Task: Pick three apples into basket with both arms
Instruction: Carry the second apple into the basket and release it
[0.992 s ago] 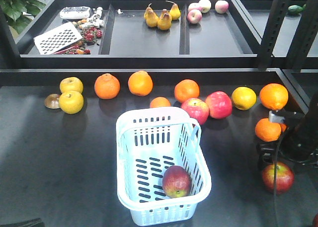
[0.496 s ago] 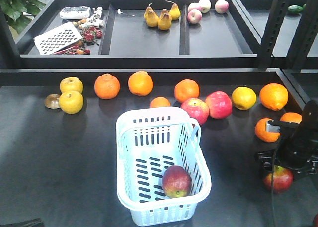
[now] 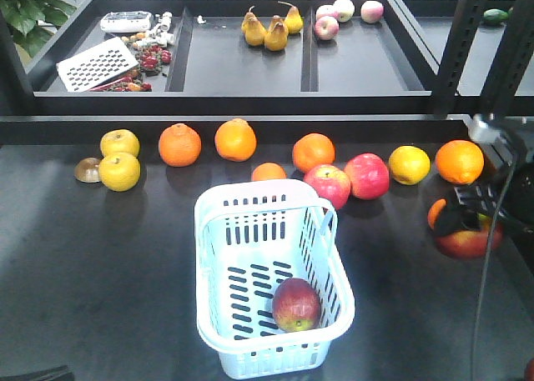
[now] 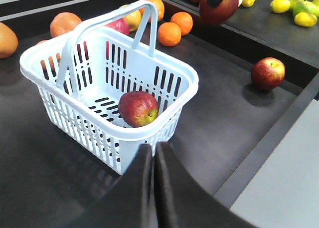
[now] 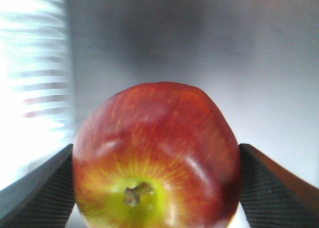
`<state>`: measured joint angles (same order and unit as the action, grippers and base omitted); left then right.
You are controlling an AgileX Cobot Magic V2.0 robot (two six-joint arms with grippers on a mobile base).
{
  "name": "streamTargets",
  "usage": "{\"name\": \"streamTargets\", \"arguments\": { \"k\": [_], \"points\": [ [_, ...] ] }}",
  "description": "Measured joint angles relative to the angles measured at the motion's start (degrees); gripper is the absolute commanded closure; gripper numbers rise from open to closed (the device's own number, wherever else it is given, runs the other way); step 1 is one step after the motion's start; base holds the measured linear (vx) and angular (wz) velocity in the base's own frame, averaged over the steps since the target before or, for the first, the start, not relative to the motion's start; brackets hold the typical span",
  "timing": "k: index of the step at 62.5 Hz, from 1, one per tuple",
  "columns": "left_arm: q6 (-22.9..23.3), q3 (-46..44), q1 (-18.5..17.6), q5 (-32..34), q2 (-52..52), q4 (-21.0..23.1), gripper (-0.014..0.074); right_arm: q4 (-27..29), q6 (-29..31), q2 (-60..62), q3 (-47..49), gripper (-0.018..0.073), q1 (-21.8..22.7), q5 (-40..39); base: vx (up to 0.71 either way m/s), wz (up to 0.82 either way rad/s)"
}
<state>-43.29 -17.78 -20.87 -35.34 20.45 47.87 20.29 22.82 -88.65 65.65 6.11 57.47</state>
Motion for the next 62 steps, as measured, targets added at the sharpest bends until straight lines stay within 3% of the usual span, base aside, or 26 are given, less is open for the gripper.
{"name": "streamTargets", "arguments": {
  "k": [12,26,37,45,57,62],
  "points": [
    [0.00,0.00,0.00,0.05,0.00,0.00,0.0603,9.60,3.20,10.34,-7.42,0.0564,-9.87,-1.13,0.00,0.00],
    [0.00,0.00,0.00,0.05,0.00,0.00,0.0603,15.74,3.39,12.69,-14.91,0.0561,-27.32,-15.59,0.00,0.00],
    [0.00,0.00,0.00,0.05,0.00,0.00,0.0603,17.72,3.01,6.99,-15.21,0.0515,-33.81,-25.58,0.00,0.00],
    [0.00,0.00,0.00,0.10,0.00,0.00,0.0603,18.21,2.73,1.71,-14.19,0.0362,-34.09,-28.27,0.00,0.00],
    [0.00,0.00,0.00,0.10,0.00,0.00,0.0603,19.65,2.86,-4.02,-9.96,-0.0017,-34.09,-27.37,0.00,0.00],
    [0.00,0.00,0.00,0.10,0.00,0.00,0.0603,19.81,2.91,-4.93,-9.04,-0.0106,-34.09,-26.62,0.00,0.00]
  ]
}}
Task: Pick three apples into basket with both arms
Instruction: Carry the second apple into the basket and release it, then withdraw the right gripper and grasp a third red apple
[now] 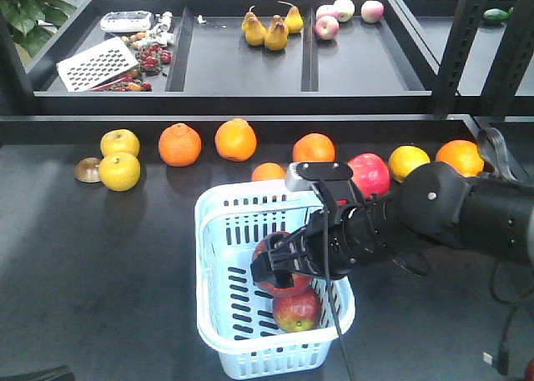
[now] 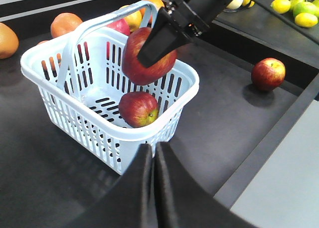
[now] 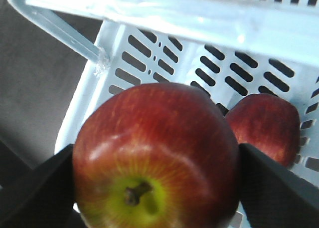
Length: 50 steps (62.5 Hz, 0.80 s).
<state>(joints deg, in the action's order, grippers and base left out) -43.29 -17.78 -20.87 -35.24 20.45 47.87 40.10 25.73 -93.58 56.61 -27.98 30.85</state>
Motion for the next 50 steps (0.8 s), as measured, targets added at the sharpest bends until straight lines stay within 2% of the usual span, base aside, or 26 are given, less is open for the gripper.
{"name": "streamTargets", "arguments": {
  "k": [8,15,21,30,34,38,39,50],
  "points": [
    [0.00,0.00,0.00,0.00,0.00,0.00,0.0603,0.02,0.00,-0.15,0.30,-0.0125,0.00,0.10,0.00,0.00],
    [0.00,0.00,0.00,0.00,0.00,0.00,0.0603,-0.05,0.00,-0.15,0.45,-0.0083,0.00,0.36,0.00,0.00],
    [0.00,0.00,0.00,0.00,0.00,0.00,0.0603,-0.29,-0.11,-0.06,0.49,0.0000,0.00,1.52,0.00,0.00],
    [0.00,0.00,0.00,0.00,0.00,0.00,0.0603,-3.13,-2.59,2.86,0.49,0.0249,0.00,5.66,0.00,0.00],
    [0.00,0.00,0.00,0.00,0.00,0.00,0.0603,-6.93,-5.18,5.39,0.49,0.0393,0.00,7.35,0.00,0.00],
    [0.00,0.00,0.00,0.00,0.00,0.00,0.0603,-13.40,-10.13,8.82,0.49,0.0557,0.00,9.85,0.00,0.00],
    [0.00,0.00,0.00,0.00,0.00,0.00,0.0603,-14.88,-11.38,9.55,0.49,0.0575,0.00,10.42,0.00,0.00],
    [0.00,0.00,0.00,0.00,0.00,0.00,0.0603,-35.82,-31.49,19.34,0.49,0.0568,0.00,22.64,0.00,0.00]
  ]
}}
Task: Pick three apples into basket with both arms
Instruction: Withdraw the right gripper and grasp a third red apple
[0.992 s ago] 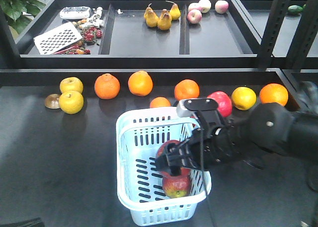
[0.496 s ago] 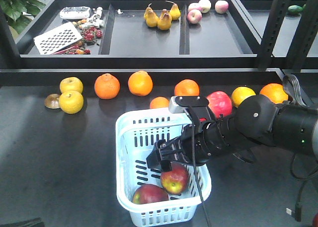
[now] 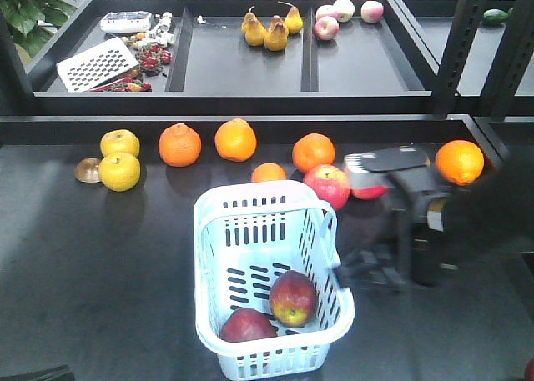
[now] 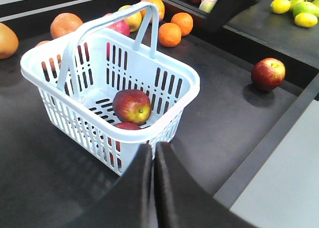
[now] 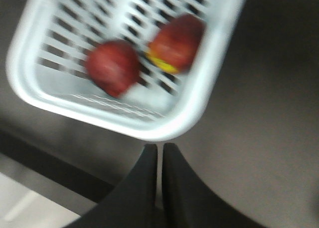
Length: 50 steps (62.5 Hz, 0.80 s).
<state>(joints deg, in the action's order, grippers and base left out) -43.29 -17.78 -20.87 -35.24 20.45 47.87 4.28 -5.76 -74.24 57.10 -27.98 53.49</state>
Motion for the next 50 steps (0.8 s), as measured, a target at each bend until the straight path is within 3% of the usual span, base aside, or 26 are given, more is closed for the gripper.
{"name": "streamTargets", "arguments": {
  "k": [8,13,19,23,31,38,50],
  "points": [
    [0.00,0.00,0.00,0.00,0.00,0.00,0.0603,-14.97,-12.58,6.59,0.00,0.0568,0.00,9.75,0.00,0.00],
    [0.00,0.00,0.00,0.00,0.00,0.00,0.0603,-20.66,-16.73,9.58,0.00,0.0568,0.00,14.77,0.00,0.00],
    [0.00,0.00,0.00,0.00,0.00,0.00,0.0603,-23.73,-18.26,12.22,0.03,0.0568,1.44,17.08,0.00,0.00],
    [0.00,0.00,0.00,0.00,0.00,0.00,0.0603,-24.10,-18.20,13.05,0.03,0.0568,4.29,17.30,0.00,0.00],
    [0.00,0.00,0.00,0.00,0.00,0.00,0.0603,-24.28,-14.38,13.15,0.03,0.0561,14.11,17.55,0.00,0.00],
    [0.00,0.00,0.00,0.00,0.00,0.00,0.0603,-19.36,-7.68,12.00,0.03,0.0505,24.29,17.08,0.00,0.00],
    [0.00,0.00,0.00,0.00,0.00,0.00,0.0603,-8.55,3.86,6.55,0.03,0.0207,41.75,16.33,0.00,0.00]
  ]
}}
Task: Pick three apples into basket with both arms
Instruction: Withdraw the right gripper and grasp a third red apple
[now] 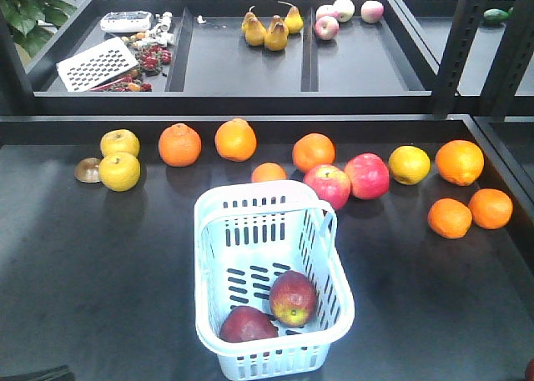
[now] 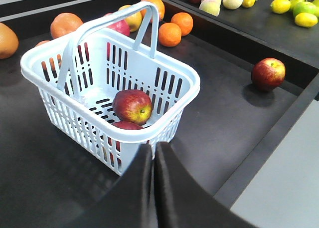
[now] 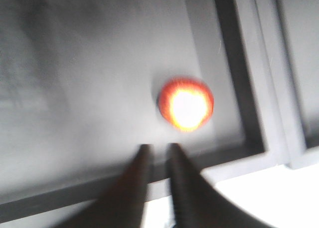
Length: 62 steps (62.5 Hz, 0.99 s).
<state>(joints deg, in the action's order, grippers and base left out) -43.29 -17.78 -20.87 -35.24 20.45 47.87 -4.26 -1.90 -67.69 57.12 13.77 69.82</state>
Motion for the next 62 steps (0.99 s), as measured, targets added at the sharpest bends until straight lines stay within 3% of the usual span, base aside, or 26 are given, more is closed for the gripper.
{"name": "streamTargets", "arguments": {
  "k": [9,16,62],
  "points": [
    [0.00,0.00,0.00,0.00,0.00,0.00,0.0603,2.66,4.36,-4.99,0.00,-0.0048,7.74,-0.64,0.00,0.00],
    [0.00,0.00,0.00,0.00,0.00,0.00,0.0603,2.66,5.50,-9.40,0.00,-0.0170,9.21,-2.47,0.00,0.00],
    [0.00,0.00,0.00,0.00,0.00,0.00,0.0603,-0.45,6.92,-33.53,0.30,-0.0090,9.39,-8.76,0.00,0.00]
  ]
}}
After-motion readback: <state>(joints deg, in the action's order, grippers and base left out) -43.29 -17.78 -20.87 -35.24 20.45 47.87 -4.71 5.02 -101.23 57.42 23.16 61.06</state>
